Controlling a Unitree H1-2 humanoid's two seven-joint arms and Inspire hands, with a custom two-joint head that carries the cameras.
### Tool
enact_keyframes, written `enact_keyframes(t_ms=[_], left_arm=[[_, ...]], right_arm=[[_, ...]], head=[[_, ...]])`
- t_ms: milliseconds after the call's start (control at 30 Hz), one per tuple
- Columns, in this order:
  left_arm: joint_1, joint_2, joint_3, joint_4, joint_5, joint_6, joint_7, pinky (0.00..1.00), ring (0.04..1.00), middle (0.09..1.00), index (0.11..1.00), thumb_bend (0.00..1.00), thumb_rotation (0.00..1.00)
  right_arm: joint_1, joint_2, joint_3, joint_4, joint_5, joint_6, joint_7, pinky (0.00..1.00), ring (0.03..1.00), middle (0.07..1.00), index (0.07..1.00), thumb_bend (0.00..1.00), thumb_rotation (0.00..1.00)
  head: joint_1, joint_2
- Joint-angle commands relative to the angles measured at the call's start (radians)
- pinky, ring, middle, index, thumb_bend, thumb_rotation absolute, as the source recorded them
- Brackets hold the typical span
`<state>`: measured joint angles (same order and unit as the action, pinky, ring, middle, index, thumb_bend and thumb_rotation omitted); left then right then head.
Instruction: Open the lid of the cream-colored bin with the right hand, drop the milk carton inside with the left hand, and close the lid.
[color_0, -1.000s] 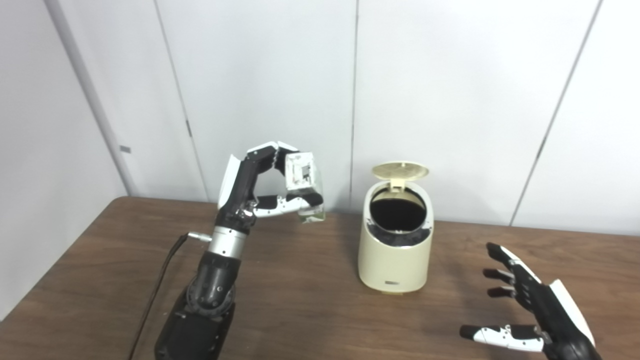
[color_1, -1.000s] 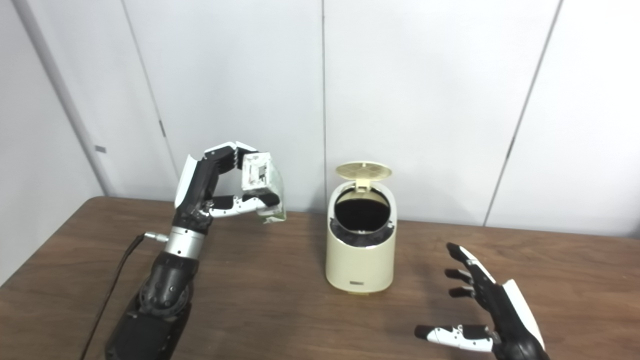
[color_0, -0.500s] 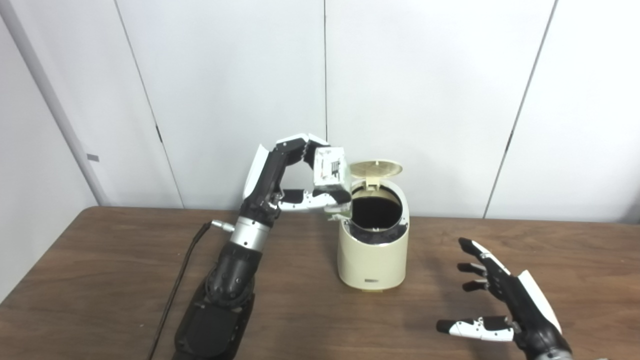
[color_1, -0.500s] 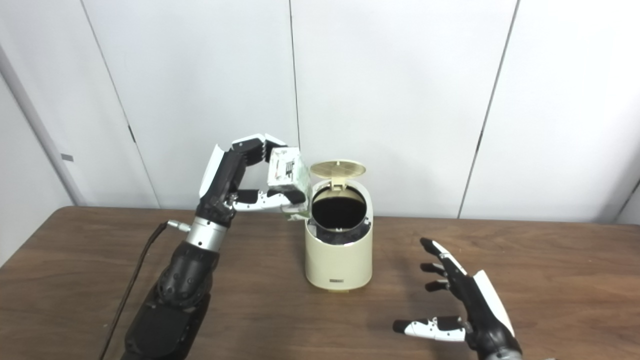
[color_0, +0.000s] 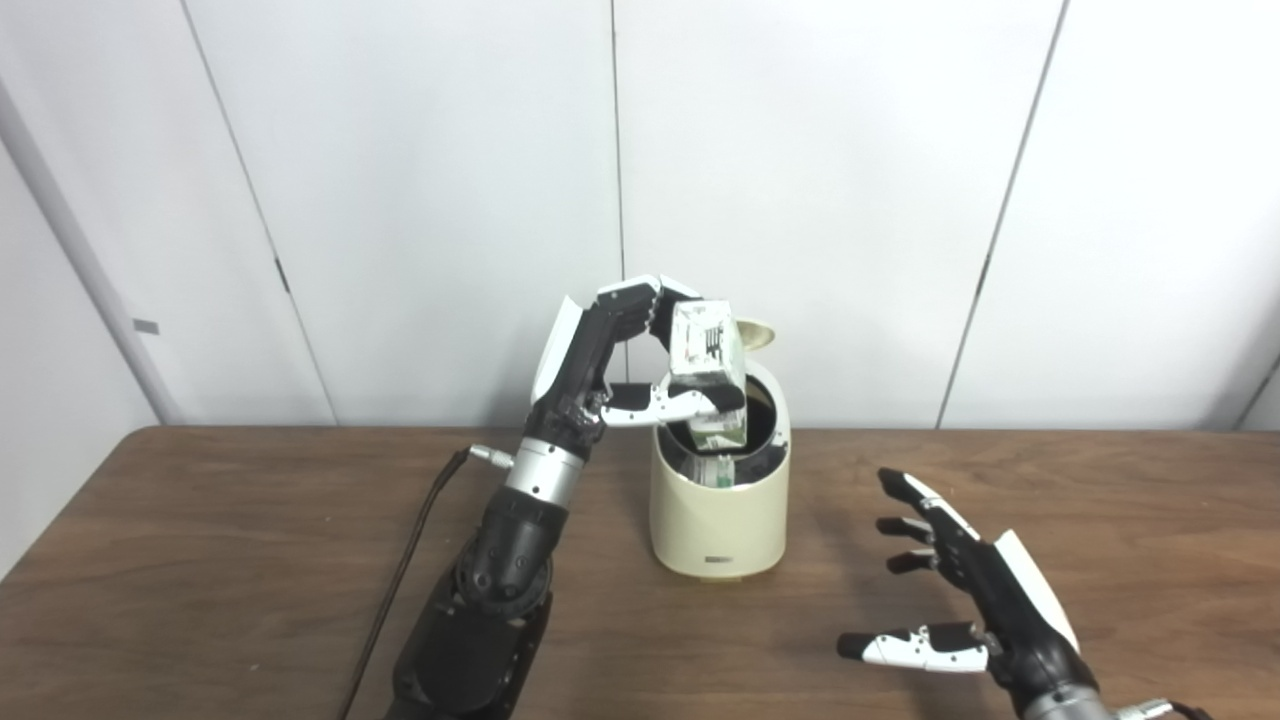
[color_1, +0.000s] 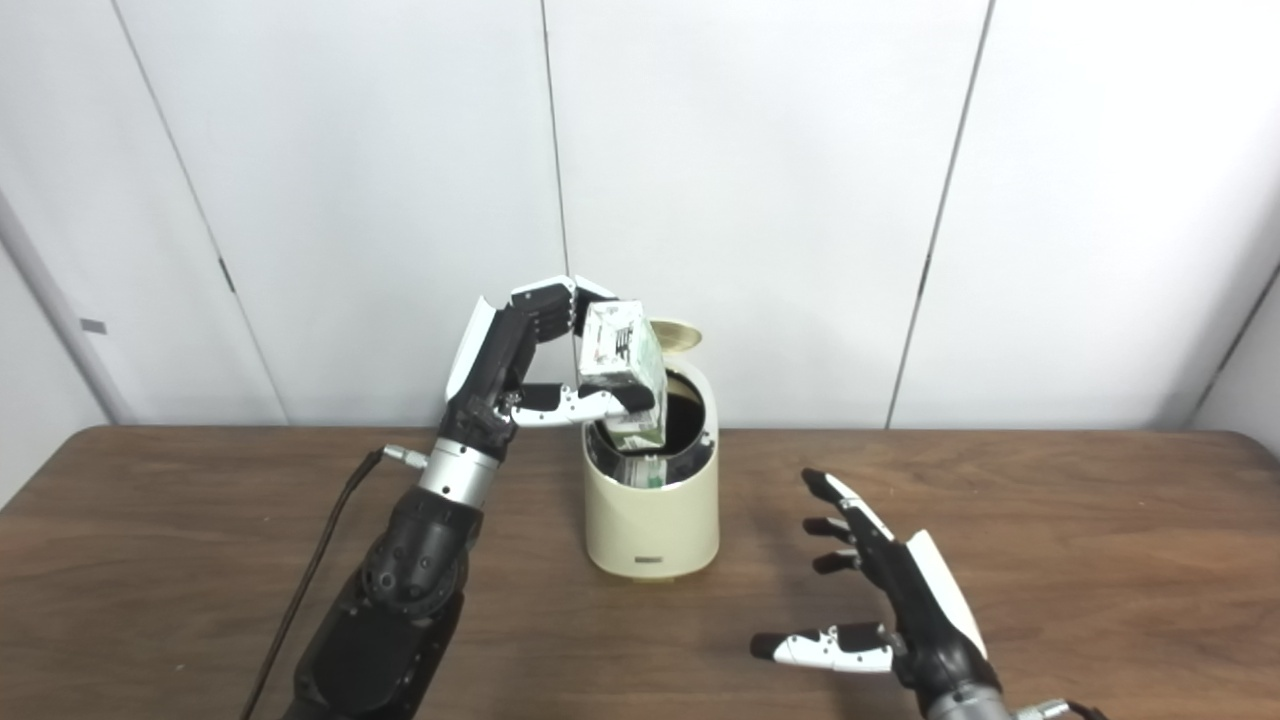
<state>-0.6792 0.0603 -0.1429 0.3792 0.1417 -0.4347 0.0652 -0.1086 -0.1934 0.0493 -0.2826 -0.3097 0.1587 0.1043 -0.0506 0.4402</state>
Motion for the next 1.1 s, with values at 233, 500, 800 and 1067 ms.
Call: enact_keyframes(t_ms=[233,500,800,1067], left_arm=[[-0.09,0.012,-0.106,0.043,0.018,-0.035,0.148,0.45,0.458,0.486,0.497,0.5,0.0],[-0.132,0.065,-0.256,0.115,0.079,-0.035,0.377,0.45,0.46,0.483,0.494,0.51,0.0],[-0.184,0.128,-0.426,0.17,0.102,-0.035,0.61,0.44,0.451,0.488,0.494,0.5,0.0],[-0.222,0.165,-0.533,0.199,0.102,-0.035,0.75,0.44,0.448,0.488,0.497,0.5,0.0]], right_arm=[[-0.01,-0.009,-0.012,-0.051,-0.012,-0.016,-0.016,0.67,0.818,0.916,0.905,0.75,0.12],[-0.002,-0.016,-0.019,-0.046,-0.005,-0.031,-0.015,0.67,0.824,0.927,0.911,0.75,0.12],[0.01,-0.022,-0.026,-0.04,0.0,-0.045,-0.017,0.68,0.821,0.921,0.906,0.74,0.15],[0.015,-0.027,-0.029,-0.033,0.01,-0.059,-0.014,0.68,0.828,0.92,0.909,0.74,0.16]], head=[[-0.004,0.004],[-0.012,0.005],[-0.01,0.012],[-0.004,0.018]])
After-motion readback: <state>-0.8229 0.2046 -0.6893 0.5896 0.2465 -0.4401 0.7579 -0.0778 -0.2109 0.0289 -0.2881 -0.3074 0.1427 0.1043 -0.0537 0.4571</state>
